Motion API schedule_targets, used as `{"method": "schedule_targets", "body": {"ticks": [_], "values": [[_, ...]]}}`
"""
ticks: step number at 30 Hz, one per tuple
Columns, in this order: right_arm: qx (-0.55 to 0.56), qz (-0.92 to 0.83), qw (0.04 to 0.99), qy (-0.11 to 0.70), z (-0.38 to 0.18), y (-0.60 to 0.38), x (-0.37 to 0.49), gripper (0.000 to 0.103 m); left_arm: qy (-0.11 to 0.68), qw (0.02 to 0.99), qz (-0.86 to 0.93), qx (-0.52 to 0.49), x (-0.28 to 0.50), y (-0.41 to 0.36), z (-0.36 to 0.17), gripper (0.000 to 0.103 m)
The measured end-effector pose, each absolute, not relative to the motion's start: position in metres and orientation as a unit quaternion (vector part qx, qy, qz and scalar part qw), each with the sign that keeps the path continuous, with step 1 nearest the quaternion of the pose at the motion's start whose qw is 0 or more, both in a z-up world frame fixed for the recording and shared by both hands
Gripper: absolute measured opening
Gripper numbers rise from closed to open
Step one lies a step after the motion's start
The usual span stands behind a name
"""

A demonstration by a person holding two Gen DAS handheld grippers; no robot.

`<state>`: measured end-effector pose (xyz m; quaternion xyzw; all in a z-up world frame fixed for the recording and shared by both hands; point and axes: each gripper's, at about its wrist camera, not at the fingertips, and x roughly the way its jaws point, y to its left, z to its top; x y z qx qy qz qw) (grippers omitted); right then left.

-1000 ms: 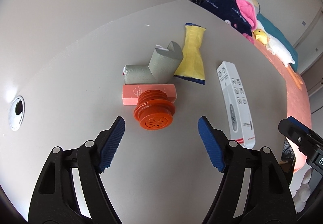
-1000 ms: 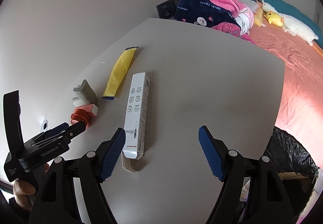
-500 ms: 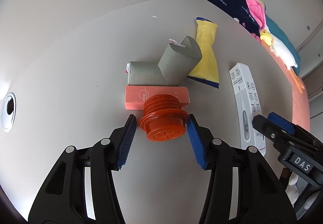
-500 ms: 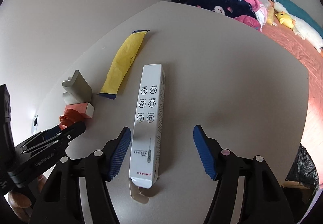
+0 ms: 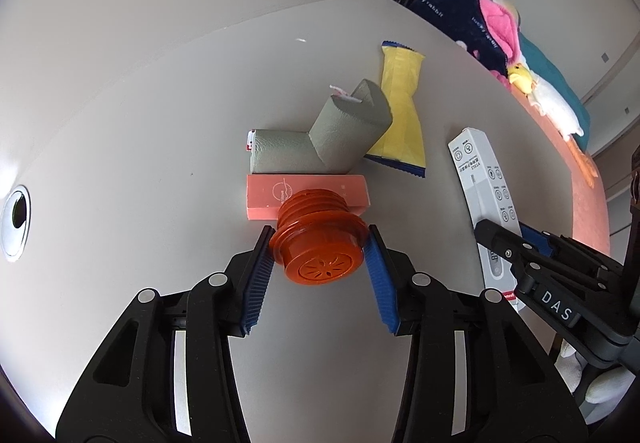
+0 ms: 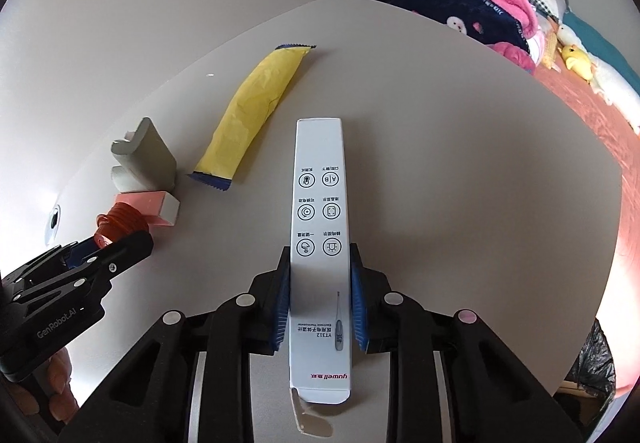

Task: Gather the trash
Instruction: 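Lift the orange cap and white box and carry them toward the trash bag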

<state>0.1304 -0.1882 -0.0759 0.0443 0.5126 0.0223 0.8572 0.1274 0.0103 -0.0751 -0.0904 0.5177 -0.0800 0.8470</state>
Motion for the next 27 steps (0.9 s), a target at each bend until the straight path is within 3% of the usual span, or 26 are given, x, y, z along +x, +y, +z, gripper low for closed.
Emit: {"method": "schedule_targets", "body": {"ticks": [27], "values": [[0.091, -0.015, 0.885, 0.456, -0.011, -0.249, 0.073, 0.027, 0.480, 0.860, -0.164, -0.053, 0.108, -0.063, -0.024, 0.045]]}}
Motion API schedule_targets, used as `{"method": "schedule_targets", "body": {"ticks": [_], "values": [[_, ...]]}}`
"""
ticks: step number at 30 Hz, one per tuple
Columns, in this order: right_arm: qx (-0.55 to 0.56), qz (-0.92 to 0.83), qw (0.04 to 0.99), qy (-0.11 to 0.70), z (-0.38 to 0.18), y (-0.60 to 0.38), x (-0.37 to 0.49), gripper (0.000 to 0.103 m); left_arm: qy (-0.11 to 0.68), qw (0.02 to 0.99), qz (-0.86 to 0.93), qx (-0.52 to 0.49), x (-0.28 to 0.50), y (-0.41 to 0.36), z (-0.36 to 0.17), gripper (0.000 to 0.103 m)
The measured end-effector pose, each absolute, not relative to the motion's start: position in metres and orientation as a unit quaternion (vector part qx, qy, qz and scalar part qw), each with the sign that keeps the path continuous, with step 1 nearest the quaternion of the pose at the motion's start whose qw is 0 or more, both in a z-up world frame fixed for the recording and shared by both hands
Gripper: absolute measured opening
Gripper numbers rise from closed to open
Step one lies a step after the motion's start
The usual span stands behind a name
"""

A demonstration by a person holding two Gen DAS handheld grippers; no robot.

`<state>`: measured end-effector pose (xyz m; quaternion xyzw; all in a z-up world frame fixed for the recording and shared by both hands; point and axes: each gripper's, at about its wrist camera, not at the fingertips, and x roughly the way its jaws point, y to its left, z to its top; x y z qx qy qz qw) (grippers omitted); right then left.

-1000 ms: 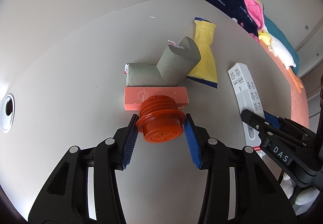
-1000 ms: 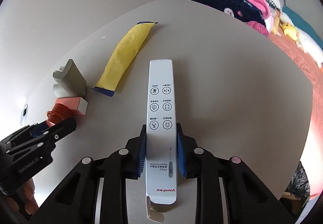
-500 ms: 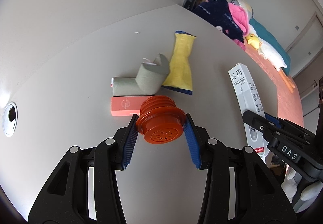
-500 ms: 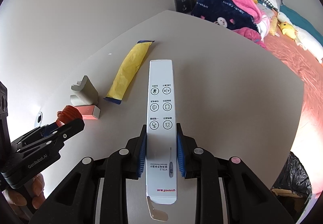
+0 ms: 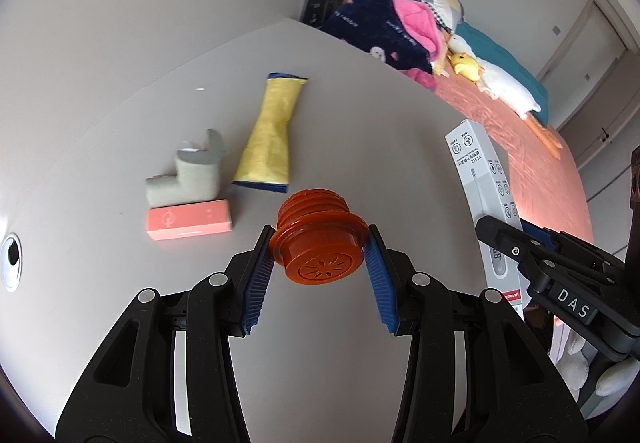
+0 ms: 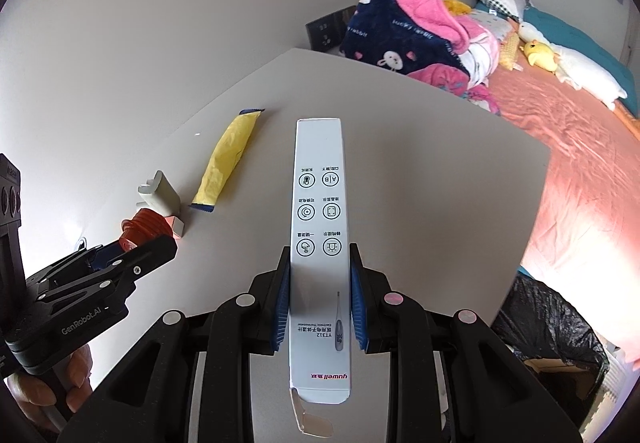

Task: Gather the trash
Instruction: 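Lift the orange cap and white box and carry them toward the trash bag, then open both tools over the black trash bag to drop the items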

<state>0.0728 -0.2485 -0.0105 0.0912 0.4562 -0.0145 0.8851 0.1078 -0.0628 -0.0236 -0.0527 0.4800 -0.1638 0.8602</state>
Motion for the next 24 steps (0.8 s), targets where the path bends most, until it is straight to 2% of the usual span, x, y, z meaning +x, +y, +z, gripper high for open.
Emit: {"method": "schedule_targets", "body": {"ticks": [24], "values": [[0.127, -0.086, 0.894, 0.422, 0.017, -0.322, -0.002, 0.027, 0.465, 0.847, -0.259, 0.007, 0.083, -0.161, 0.001, 0.045]]}}
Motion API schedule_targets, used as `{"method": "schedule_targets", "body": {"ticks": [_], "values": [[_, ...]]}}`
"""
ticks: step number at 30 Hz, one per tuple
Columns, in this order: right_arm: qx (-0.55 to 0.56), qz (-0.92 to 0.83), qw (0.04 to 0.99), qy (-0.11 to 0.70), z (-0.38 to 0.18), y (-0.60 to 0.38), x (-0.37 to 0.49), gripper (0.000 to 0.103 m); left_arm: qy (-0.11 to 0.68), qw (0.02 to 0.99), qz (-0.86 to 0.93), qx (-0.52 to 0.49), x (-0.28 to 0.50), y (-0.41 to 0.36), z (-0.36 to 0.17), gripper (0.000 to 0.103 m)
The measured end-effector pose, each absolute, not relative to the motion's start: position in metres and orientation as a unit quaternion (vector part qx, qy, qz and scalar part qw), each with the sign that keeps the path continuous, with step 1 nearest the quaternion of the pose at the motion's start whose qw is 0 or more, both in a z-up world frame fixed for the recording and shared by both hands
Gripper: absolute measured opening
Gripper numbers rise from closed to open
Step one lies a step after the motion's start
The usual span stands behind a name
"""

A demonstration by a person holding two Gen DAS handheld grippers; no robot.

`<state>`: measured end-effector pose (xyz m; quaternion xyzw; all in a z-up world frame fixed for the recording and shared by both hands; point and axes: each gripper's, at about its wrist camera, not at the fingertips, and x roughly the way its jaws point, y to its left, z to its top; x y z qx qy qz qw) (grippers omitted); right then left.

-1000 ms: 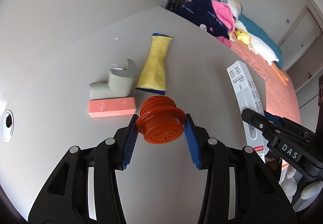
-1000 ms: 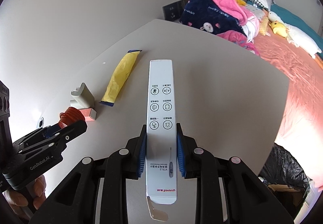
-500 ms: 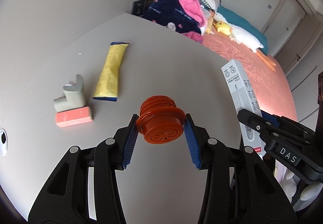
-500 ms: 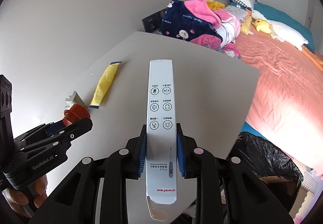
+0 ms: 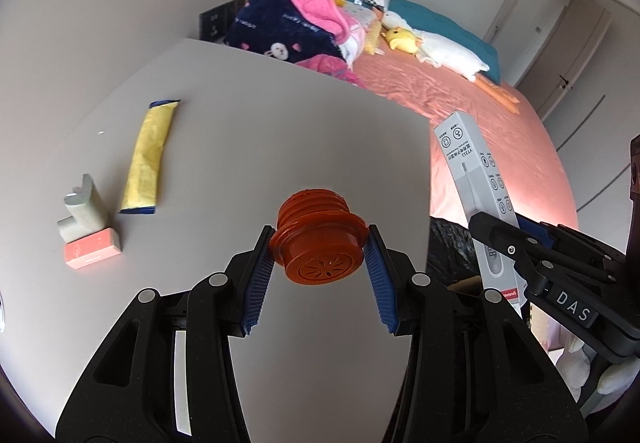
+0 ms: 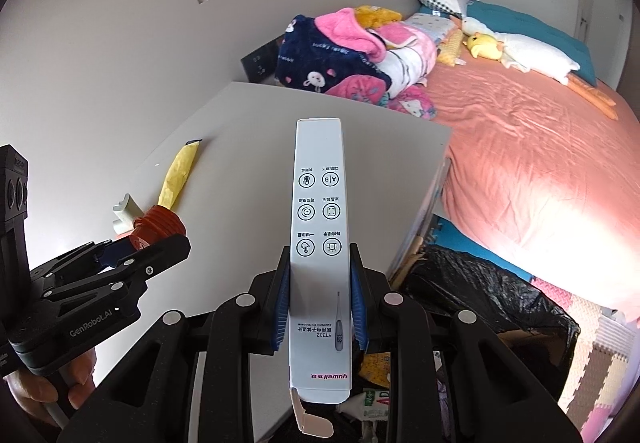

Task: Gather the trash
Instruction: 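Open both tools over the black trash bag to drop the items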

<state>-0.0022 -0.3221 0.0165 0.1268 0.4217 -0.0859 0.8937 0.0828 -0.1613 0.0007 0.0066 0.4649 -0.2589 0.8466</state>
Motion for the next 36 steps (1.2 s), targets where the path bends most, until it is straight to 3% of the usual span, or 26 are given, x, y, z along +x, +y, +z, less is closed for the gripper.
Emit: {"method": "schedule_targets", "body": {"ticks": [34, 36], "values": [[0.187, -0.205, 0.886, 0.371, 0.038, -0.432, -0.116, 0.028, 0.457, 0.779, -0.418, 0.094, 0.024, -0.297, 0.011, 0.045], [0.198, -0.204, 0.889, 0.360, 0.042, -0.435, -0.126, 0.031, 0.461, 0.762, -0.441, 0.111, 0.015, -0.304, 0.010, 0.066]]}}
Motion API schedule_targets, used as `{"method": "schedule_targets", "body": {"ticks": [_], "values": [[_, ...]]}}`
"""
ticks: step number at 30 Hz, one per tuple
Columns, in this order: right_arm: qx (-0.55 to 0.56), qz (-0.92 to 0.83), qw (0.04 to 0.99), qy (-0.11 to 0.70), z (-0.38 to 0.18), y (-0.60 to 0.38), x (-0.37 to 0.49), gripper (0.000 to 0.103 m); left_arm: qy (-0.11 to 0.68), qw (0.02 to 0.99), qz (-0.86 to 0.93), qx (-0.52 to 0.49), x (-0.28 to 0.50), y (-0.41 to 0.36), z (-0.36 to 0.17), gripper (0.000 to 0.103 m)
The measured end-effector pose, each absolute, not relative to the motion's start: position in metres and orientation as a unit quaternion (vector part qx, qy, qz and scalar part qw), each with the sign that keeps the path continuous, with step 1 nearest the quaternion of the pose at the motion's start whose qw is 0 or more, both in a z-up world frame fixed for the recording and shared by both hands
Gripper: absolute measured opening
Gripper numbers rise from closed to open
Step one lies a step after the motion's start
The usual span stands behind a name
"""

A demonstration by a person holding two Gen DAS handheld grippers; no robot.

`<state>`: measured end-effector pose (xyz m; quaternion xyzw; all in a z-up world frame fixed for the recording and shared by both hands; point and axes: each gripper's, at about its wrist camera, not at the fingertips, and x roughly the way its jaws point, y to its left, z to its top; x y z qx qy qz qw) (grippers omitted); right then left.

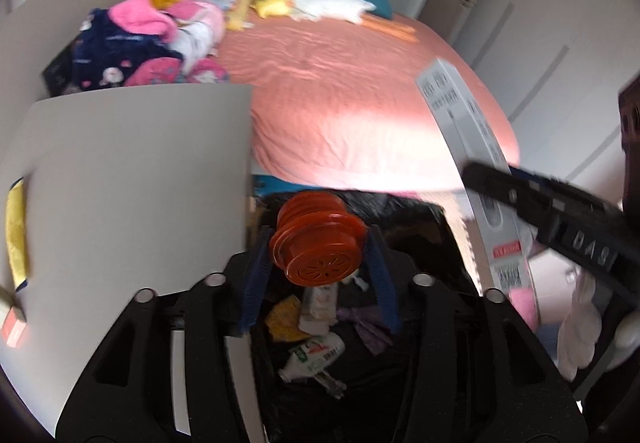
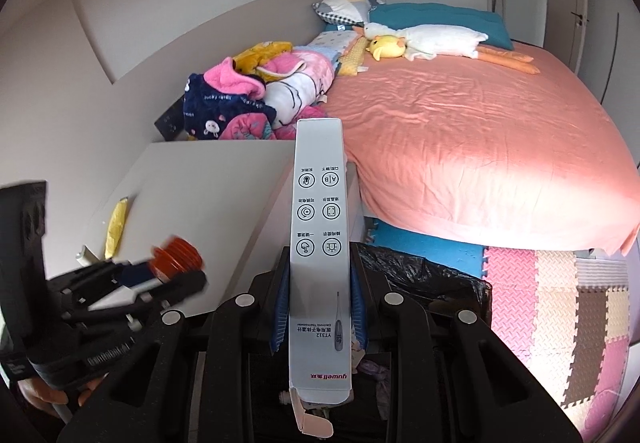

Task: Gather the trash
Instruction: 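Open both tools over the black trash bag to drop the items, then move both open tools back over the table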

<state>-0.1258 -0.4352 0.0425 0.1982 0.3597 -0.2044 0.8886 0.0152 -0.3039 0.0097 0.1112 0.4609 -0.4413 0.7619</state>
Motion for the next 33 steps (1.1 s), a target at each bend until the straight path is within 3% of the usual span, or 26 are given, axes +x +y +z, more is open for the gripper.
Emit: {"method": "schedule_targets", "body": {"ticks": [1, 2, 3, 21, 33], "values": [[0.202, -0.208, 0.890, 0.352, 0.045, -0.437, -0.131, 0.038, 0.457, 0.763, -0.442, 0.118, 0.010, -0.307, 0.010, 0.099], [0.204, -0.217, 0.891, 0.342, 0.048, -0.438, -0.137, 0.057, 0.443, 0.767, -0.447, 0.121, 0.005, -0.308, 0.012, 0.097], [0.202, -0.229, 0.894, 0.330, 0.051, -0.439, -0.141, 0.068, 0.441, 0.764, -0.455, 0.123, 0.004, -0.309, 0.013, 0.097], [0.202, -0.244, 0.893, 0.320, 0.055, -0.442, -0.148, 0.069, 0.457, 0.758, -0.449, 0.121, 0.004, -0.306, 0.008, 0.097], [0.185, -0.197, 0.899, 0.344, 0.046, -0.410, -0.114, 0.069, 0.474, 0.774, -0.408, 0.101, 0.015, -0.266, 0.001, 0.097]]}}
